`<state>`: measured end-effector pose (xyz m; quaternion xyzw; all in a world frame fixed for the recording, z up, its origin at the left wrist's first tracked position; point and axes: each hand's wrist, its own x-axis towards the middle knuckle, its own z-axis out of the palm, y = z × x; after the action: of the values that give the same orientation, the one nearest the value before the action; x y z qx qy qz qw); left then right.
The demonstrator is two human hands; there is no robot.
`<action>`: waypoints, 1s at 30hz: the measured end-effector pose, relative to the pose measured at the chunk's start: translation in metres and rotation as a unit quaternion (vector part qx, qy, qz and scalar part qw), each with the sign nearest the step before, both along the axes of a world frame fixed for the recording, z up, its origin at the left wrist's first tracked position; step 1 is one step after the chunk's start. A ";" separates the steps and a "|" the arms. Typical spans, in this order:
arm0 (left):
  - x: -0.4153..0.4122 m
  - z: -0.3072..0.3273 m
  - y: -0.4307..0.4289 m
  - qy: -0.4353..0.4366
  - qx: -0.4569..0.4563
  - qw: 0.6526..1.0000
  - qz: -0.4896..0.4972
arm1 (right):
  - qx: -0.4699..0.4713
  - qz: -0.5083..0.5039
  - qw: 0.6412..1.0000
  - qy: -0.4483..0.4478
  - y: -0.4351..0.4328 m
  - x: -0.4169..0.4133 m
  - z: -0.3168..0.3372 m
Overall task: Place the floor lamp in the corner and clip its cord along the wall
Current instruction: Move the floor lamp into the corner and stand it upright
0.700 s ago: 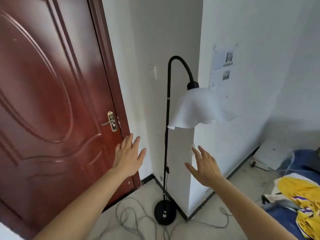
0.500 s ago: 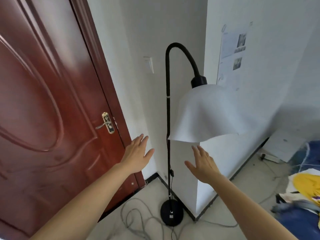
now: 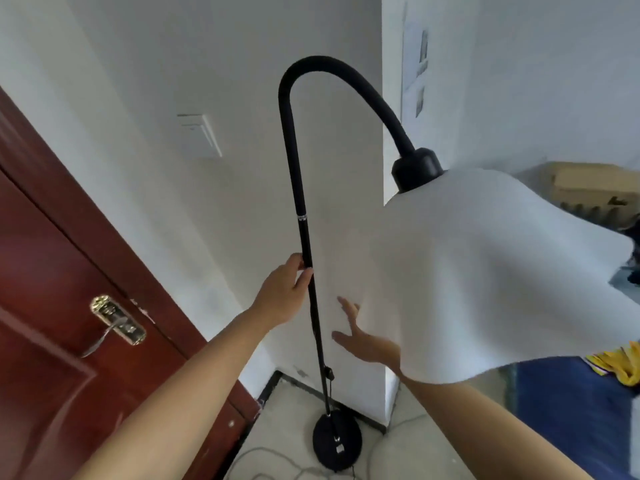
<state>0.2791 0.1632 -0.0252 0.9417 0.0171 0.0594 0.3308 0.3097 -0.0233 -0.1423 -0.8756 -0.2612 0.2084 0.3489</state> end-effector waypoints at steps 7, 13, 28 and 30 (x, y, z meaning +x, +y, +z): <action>0.023 -0.015 0.037 0.005 -0.059 0.988 -0.145 | -0.064 -0.121 0.989 0.058 0.065 -0.004 -0.011; 0.012 -0.037 0.040 -0.052 -0.144 0.968 -0.200 | 0.004 -0.203 0.973 0.108 0.108 -0.027 -0.023; -0.062 0.022 -0.075 -0.194 -0.137 0.899 -0.368 | 0.039 -0.323 0.945 0.040 0.014 -0.135 0.014; -0.086 0.040 -0.100 -0.213 -0.155 0.887 -0.379 | 0.048 -0.338 0.939 0.048 -0.006 -0.162 0.028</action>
<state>0.1930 0.0633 0.0151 0.7783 -0.4025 0.1250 0.4653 0.1475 -0.0294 -0.1144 -0.8832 0.0574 0.1073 0.4529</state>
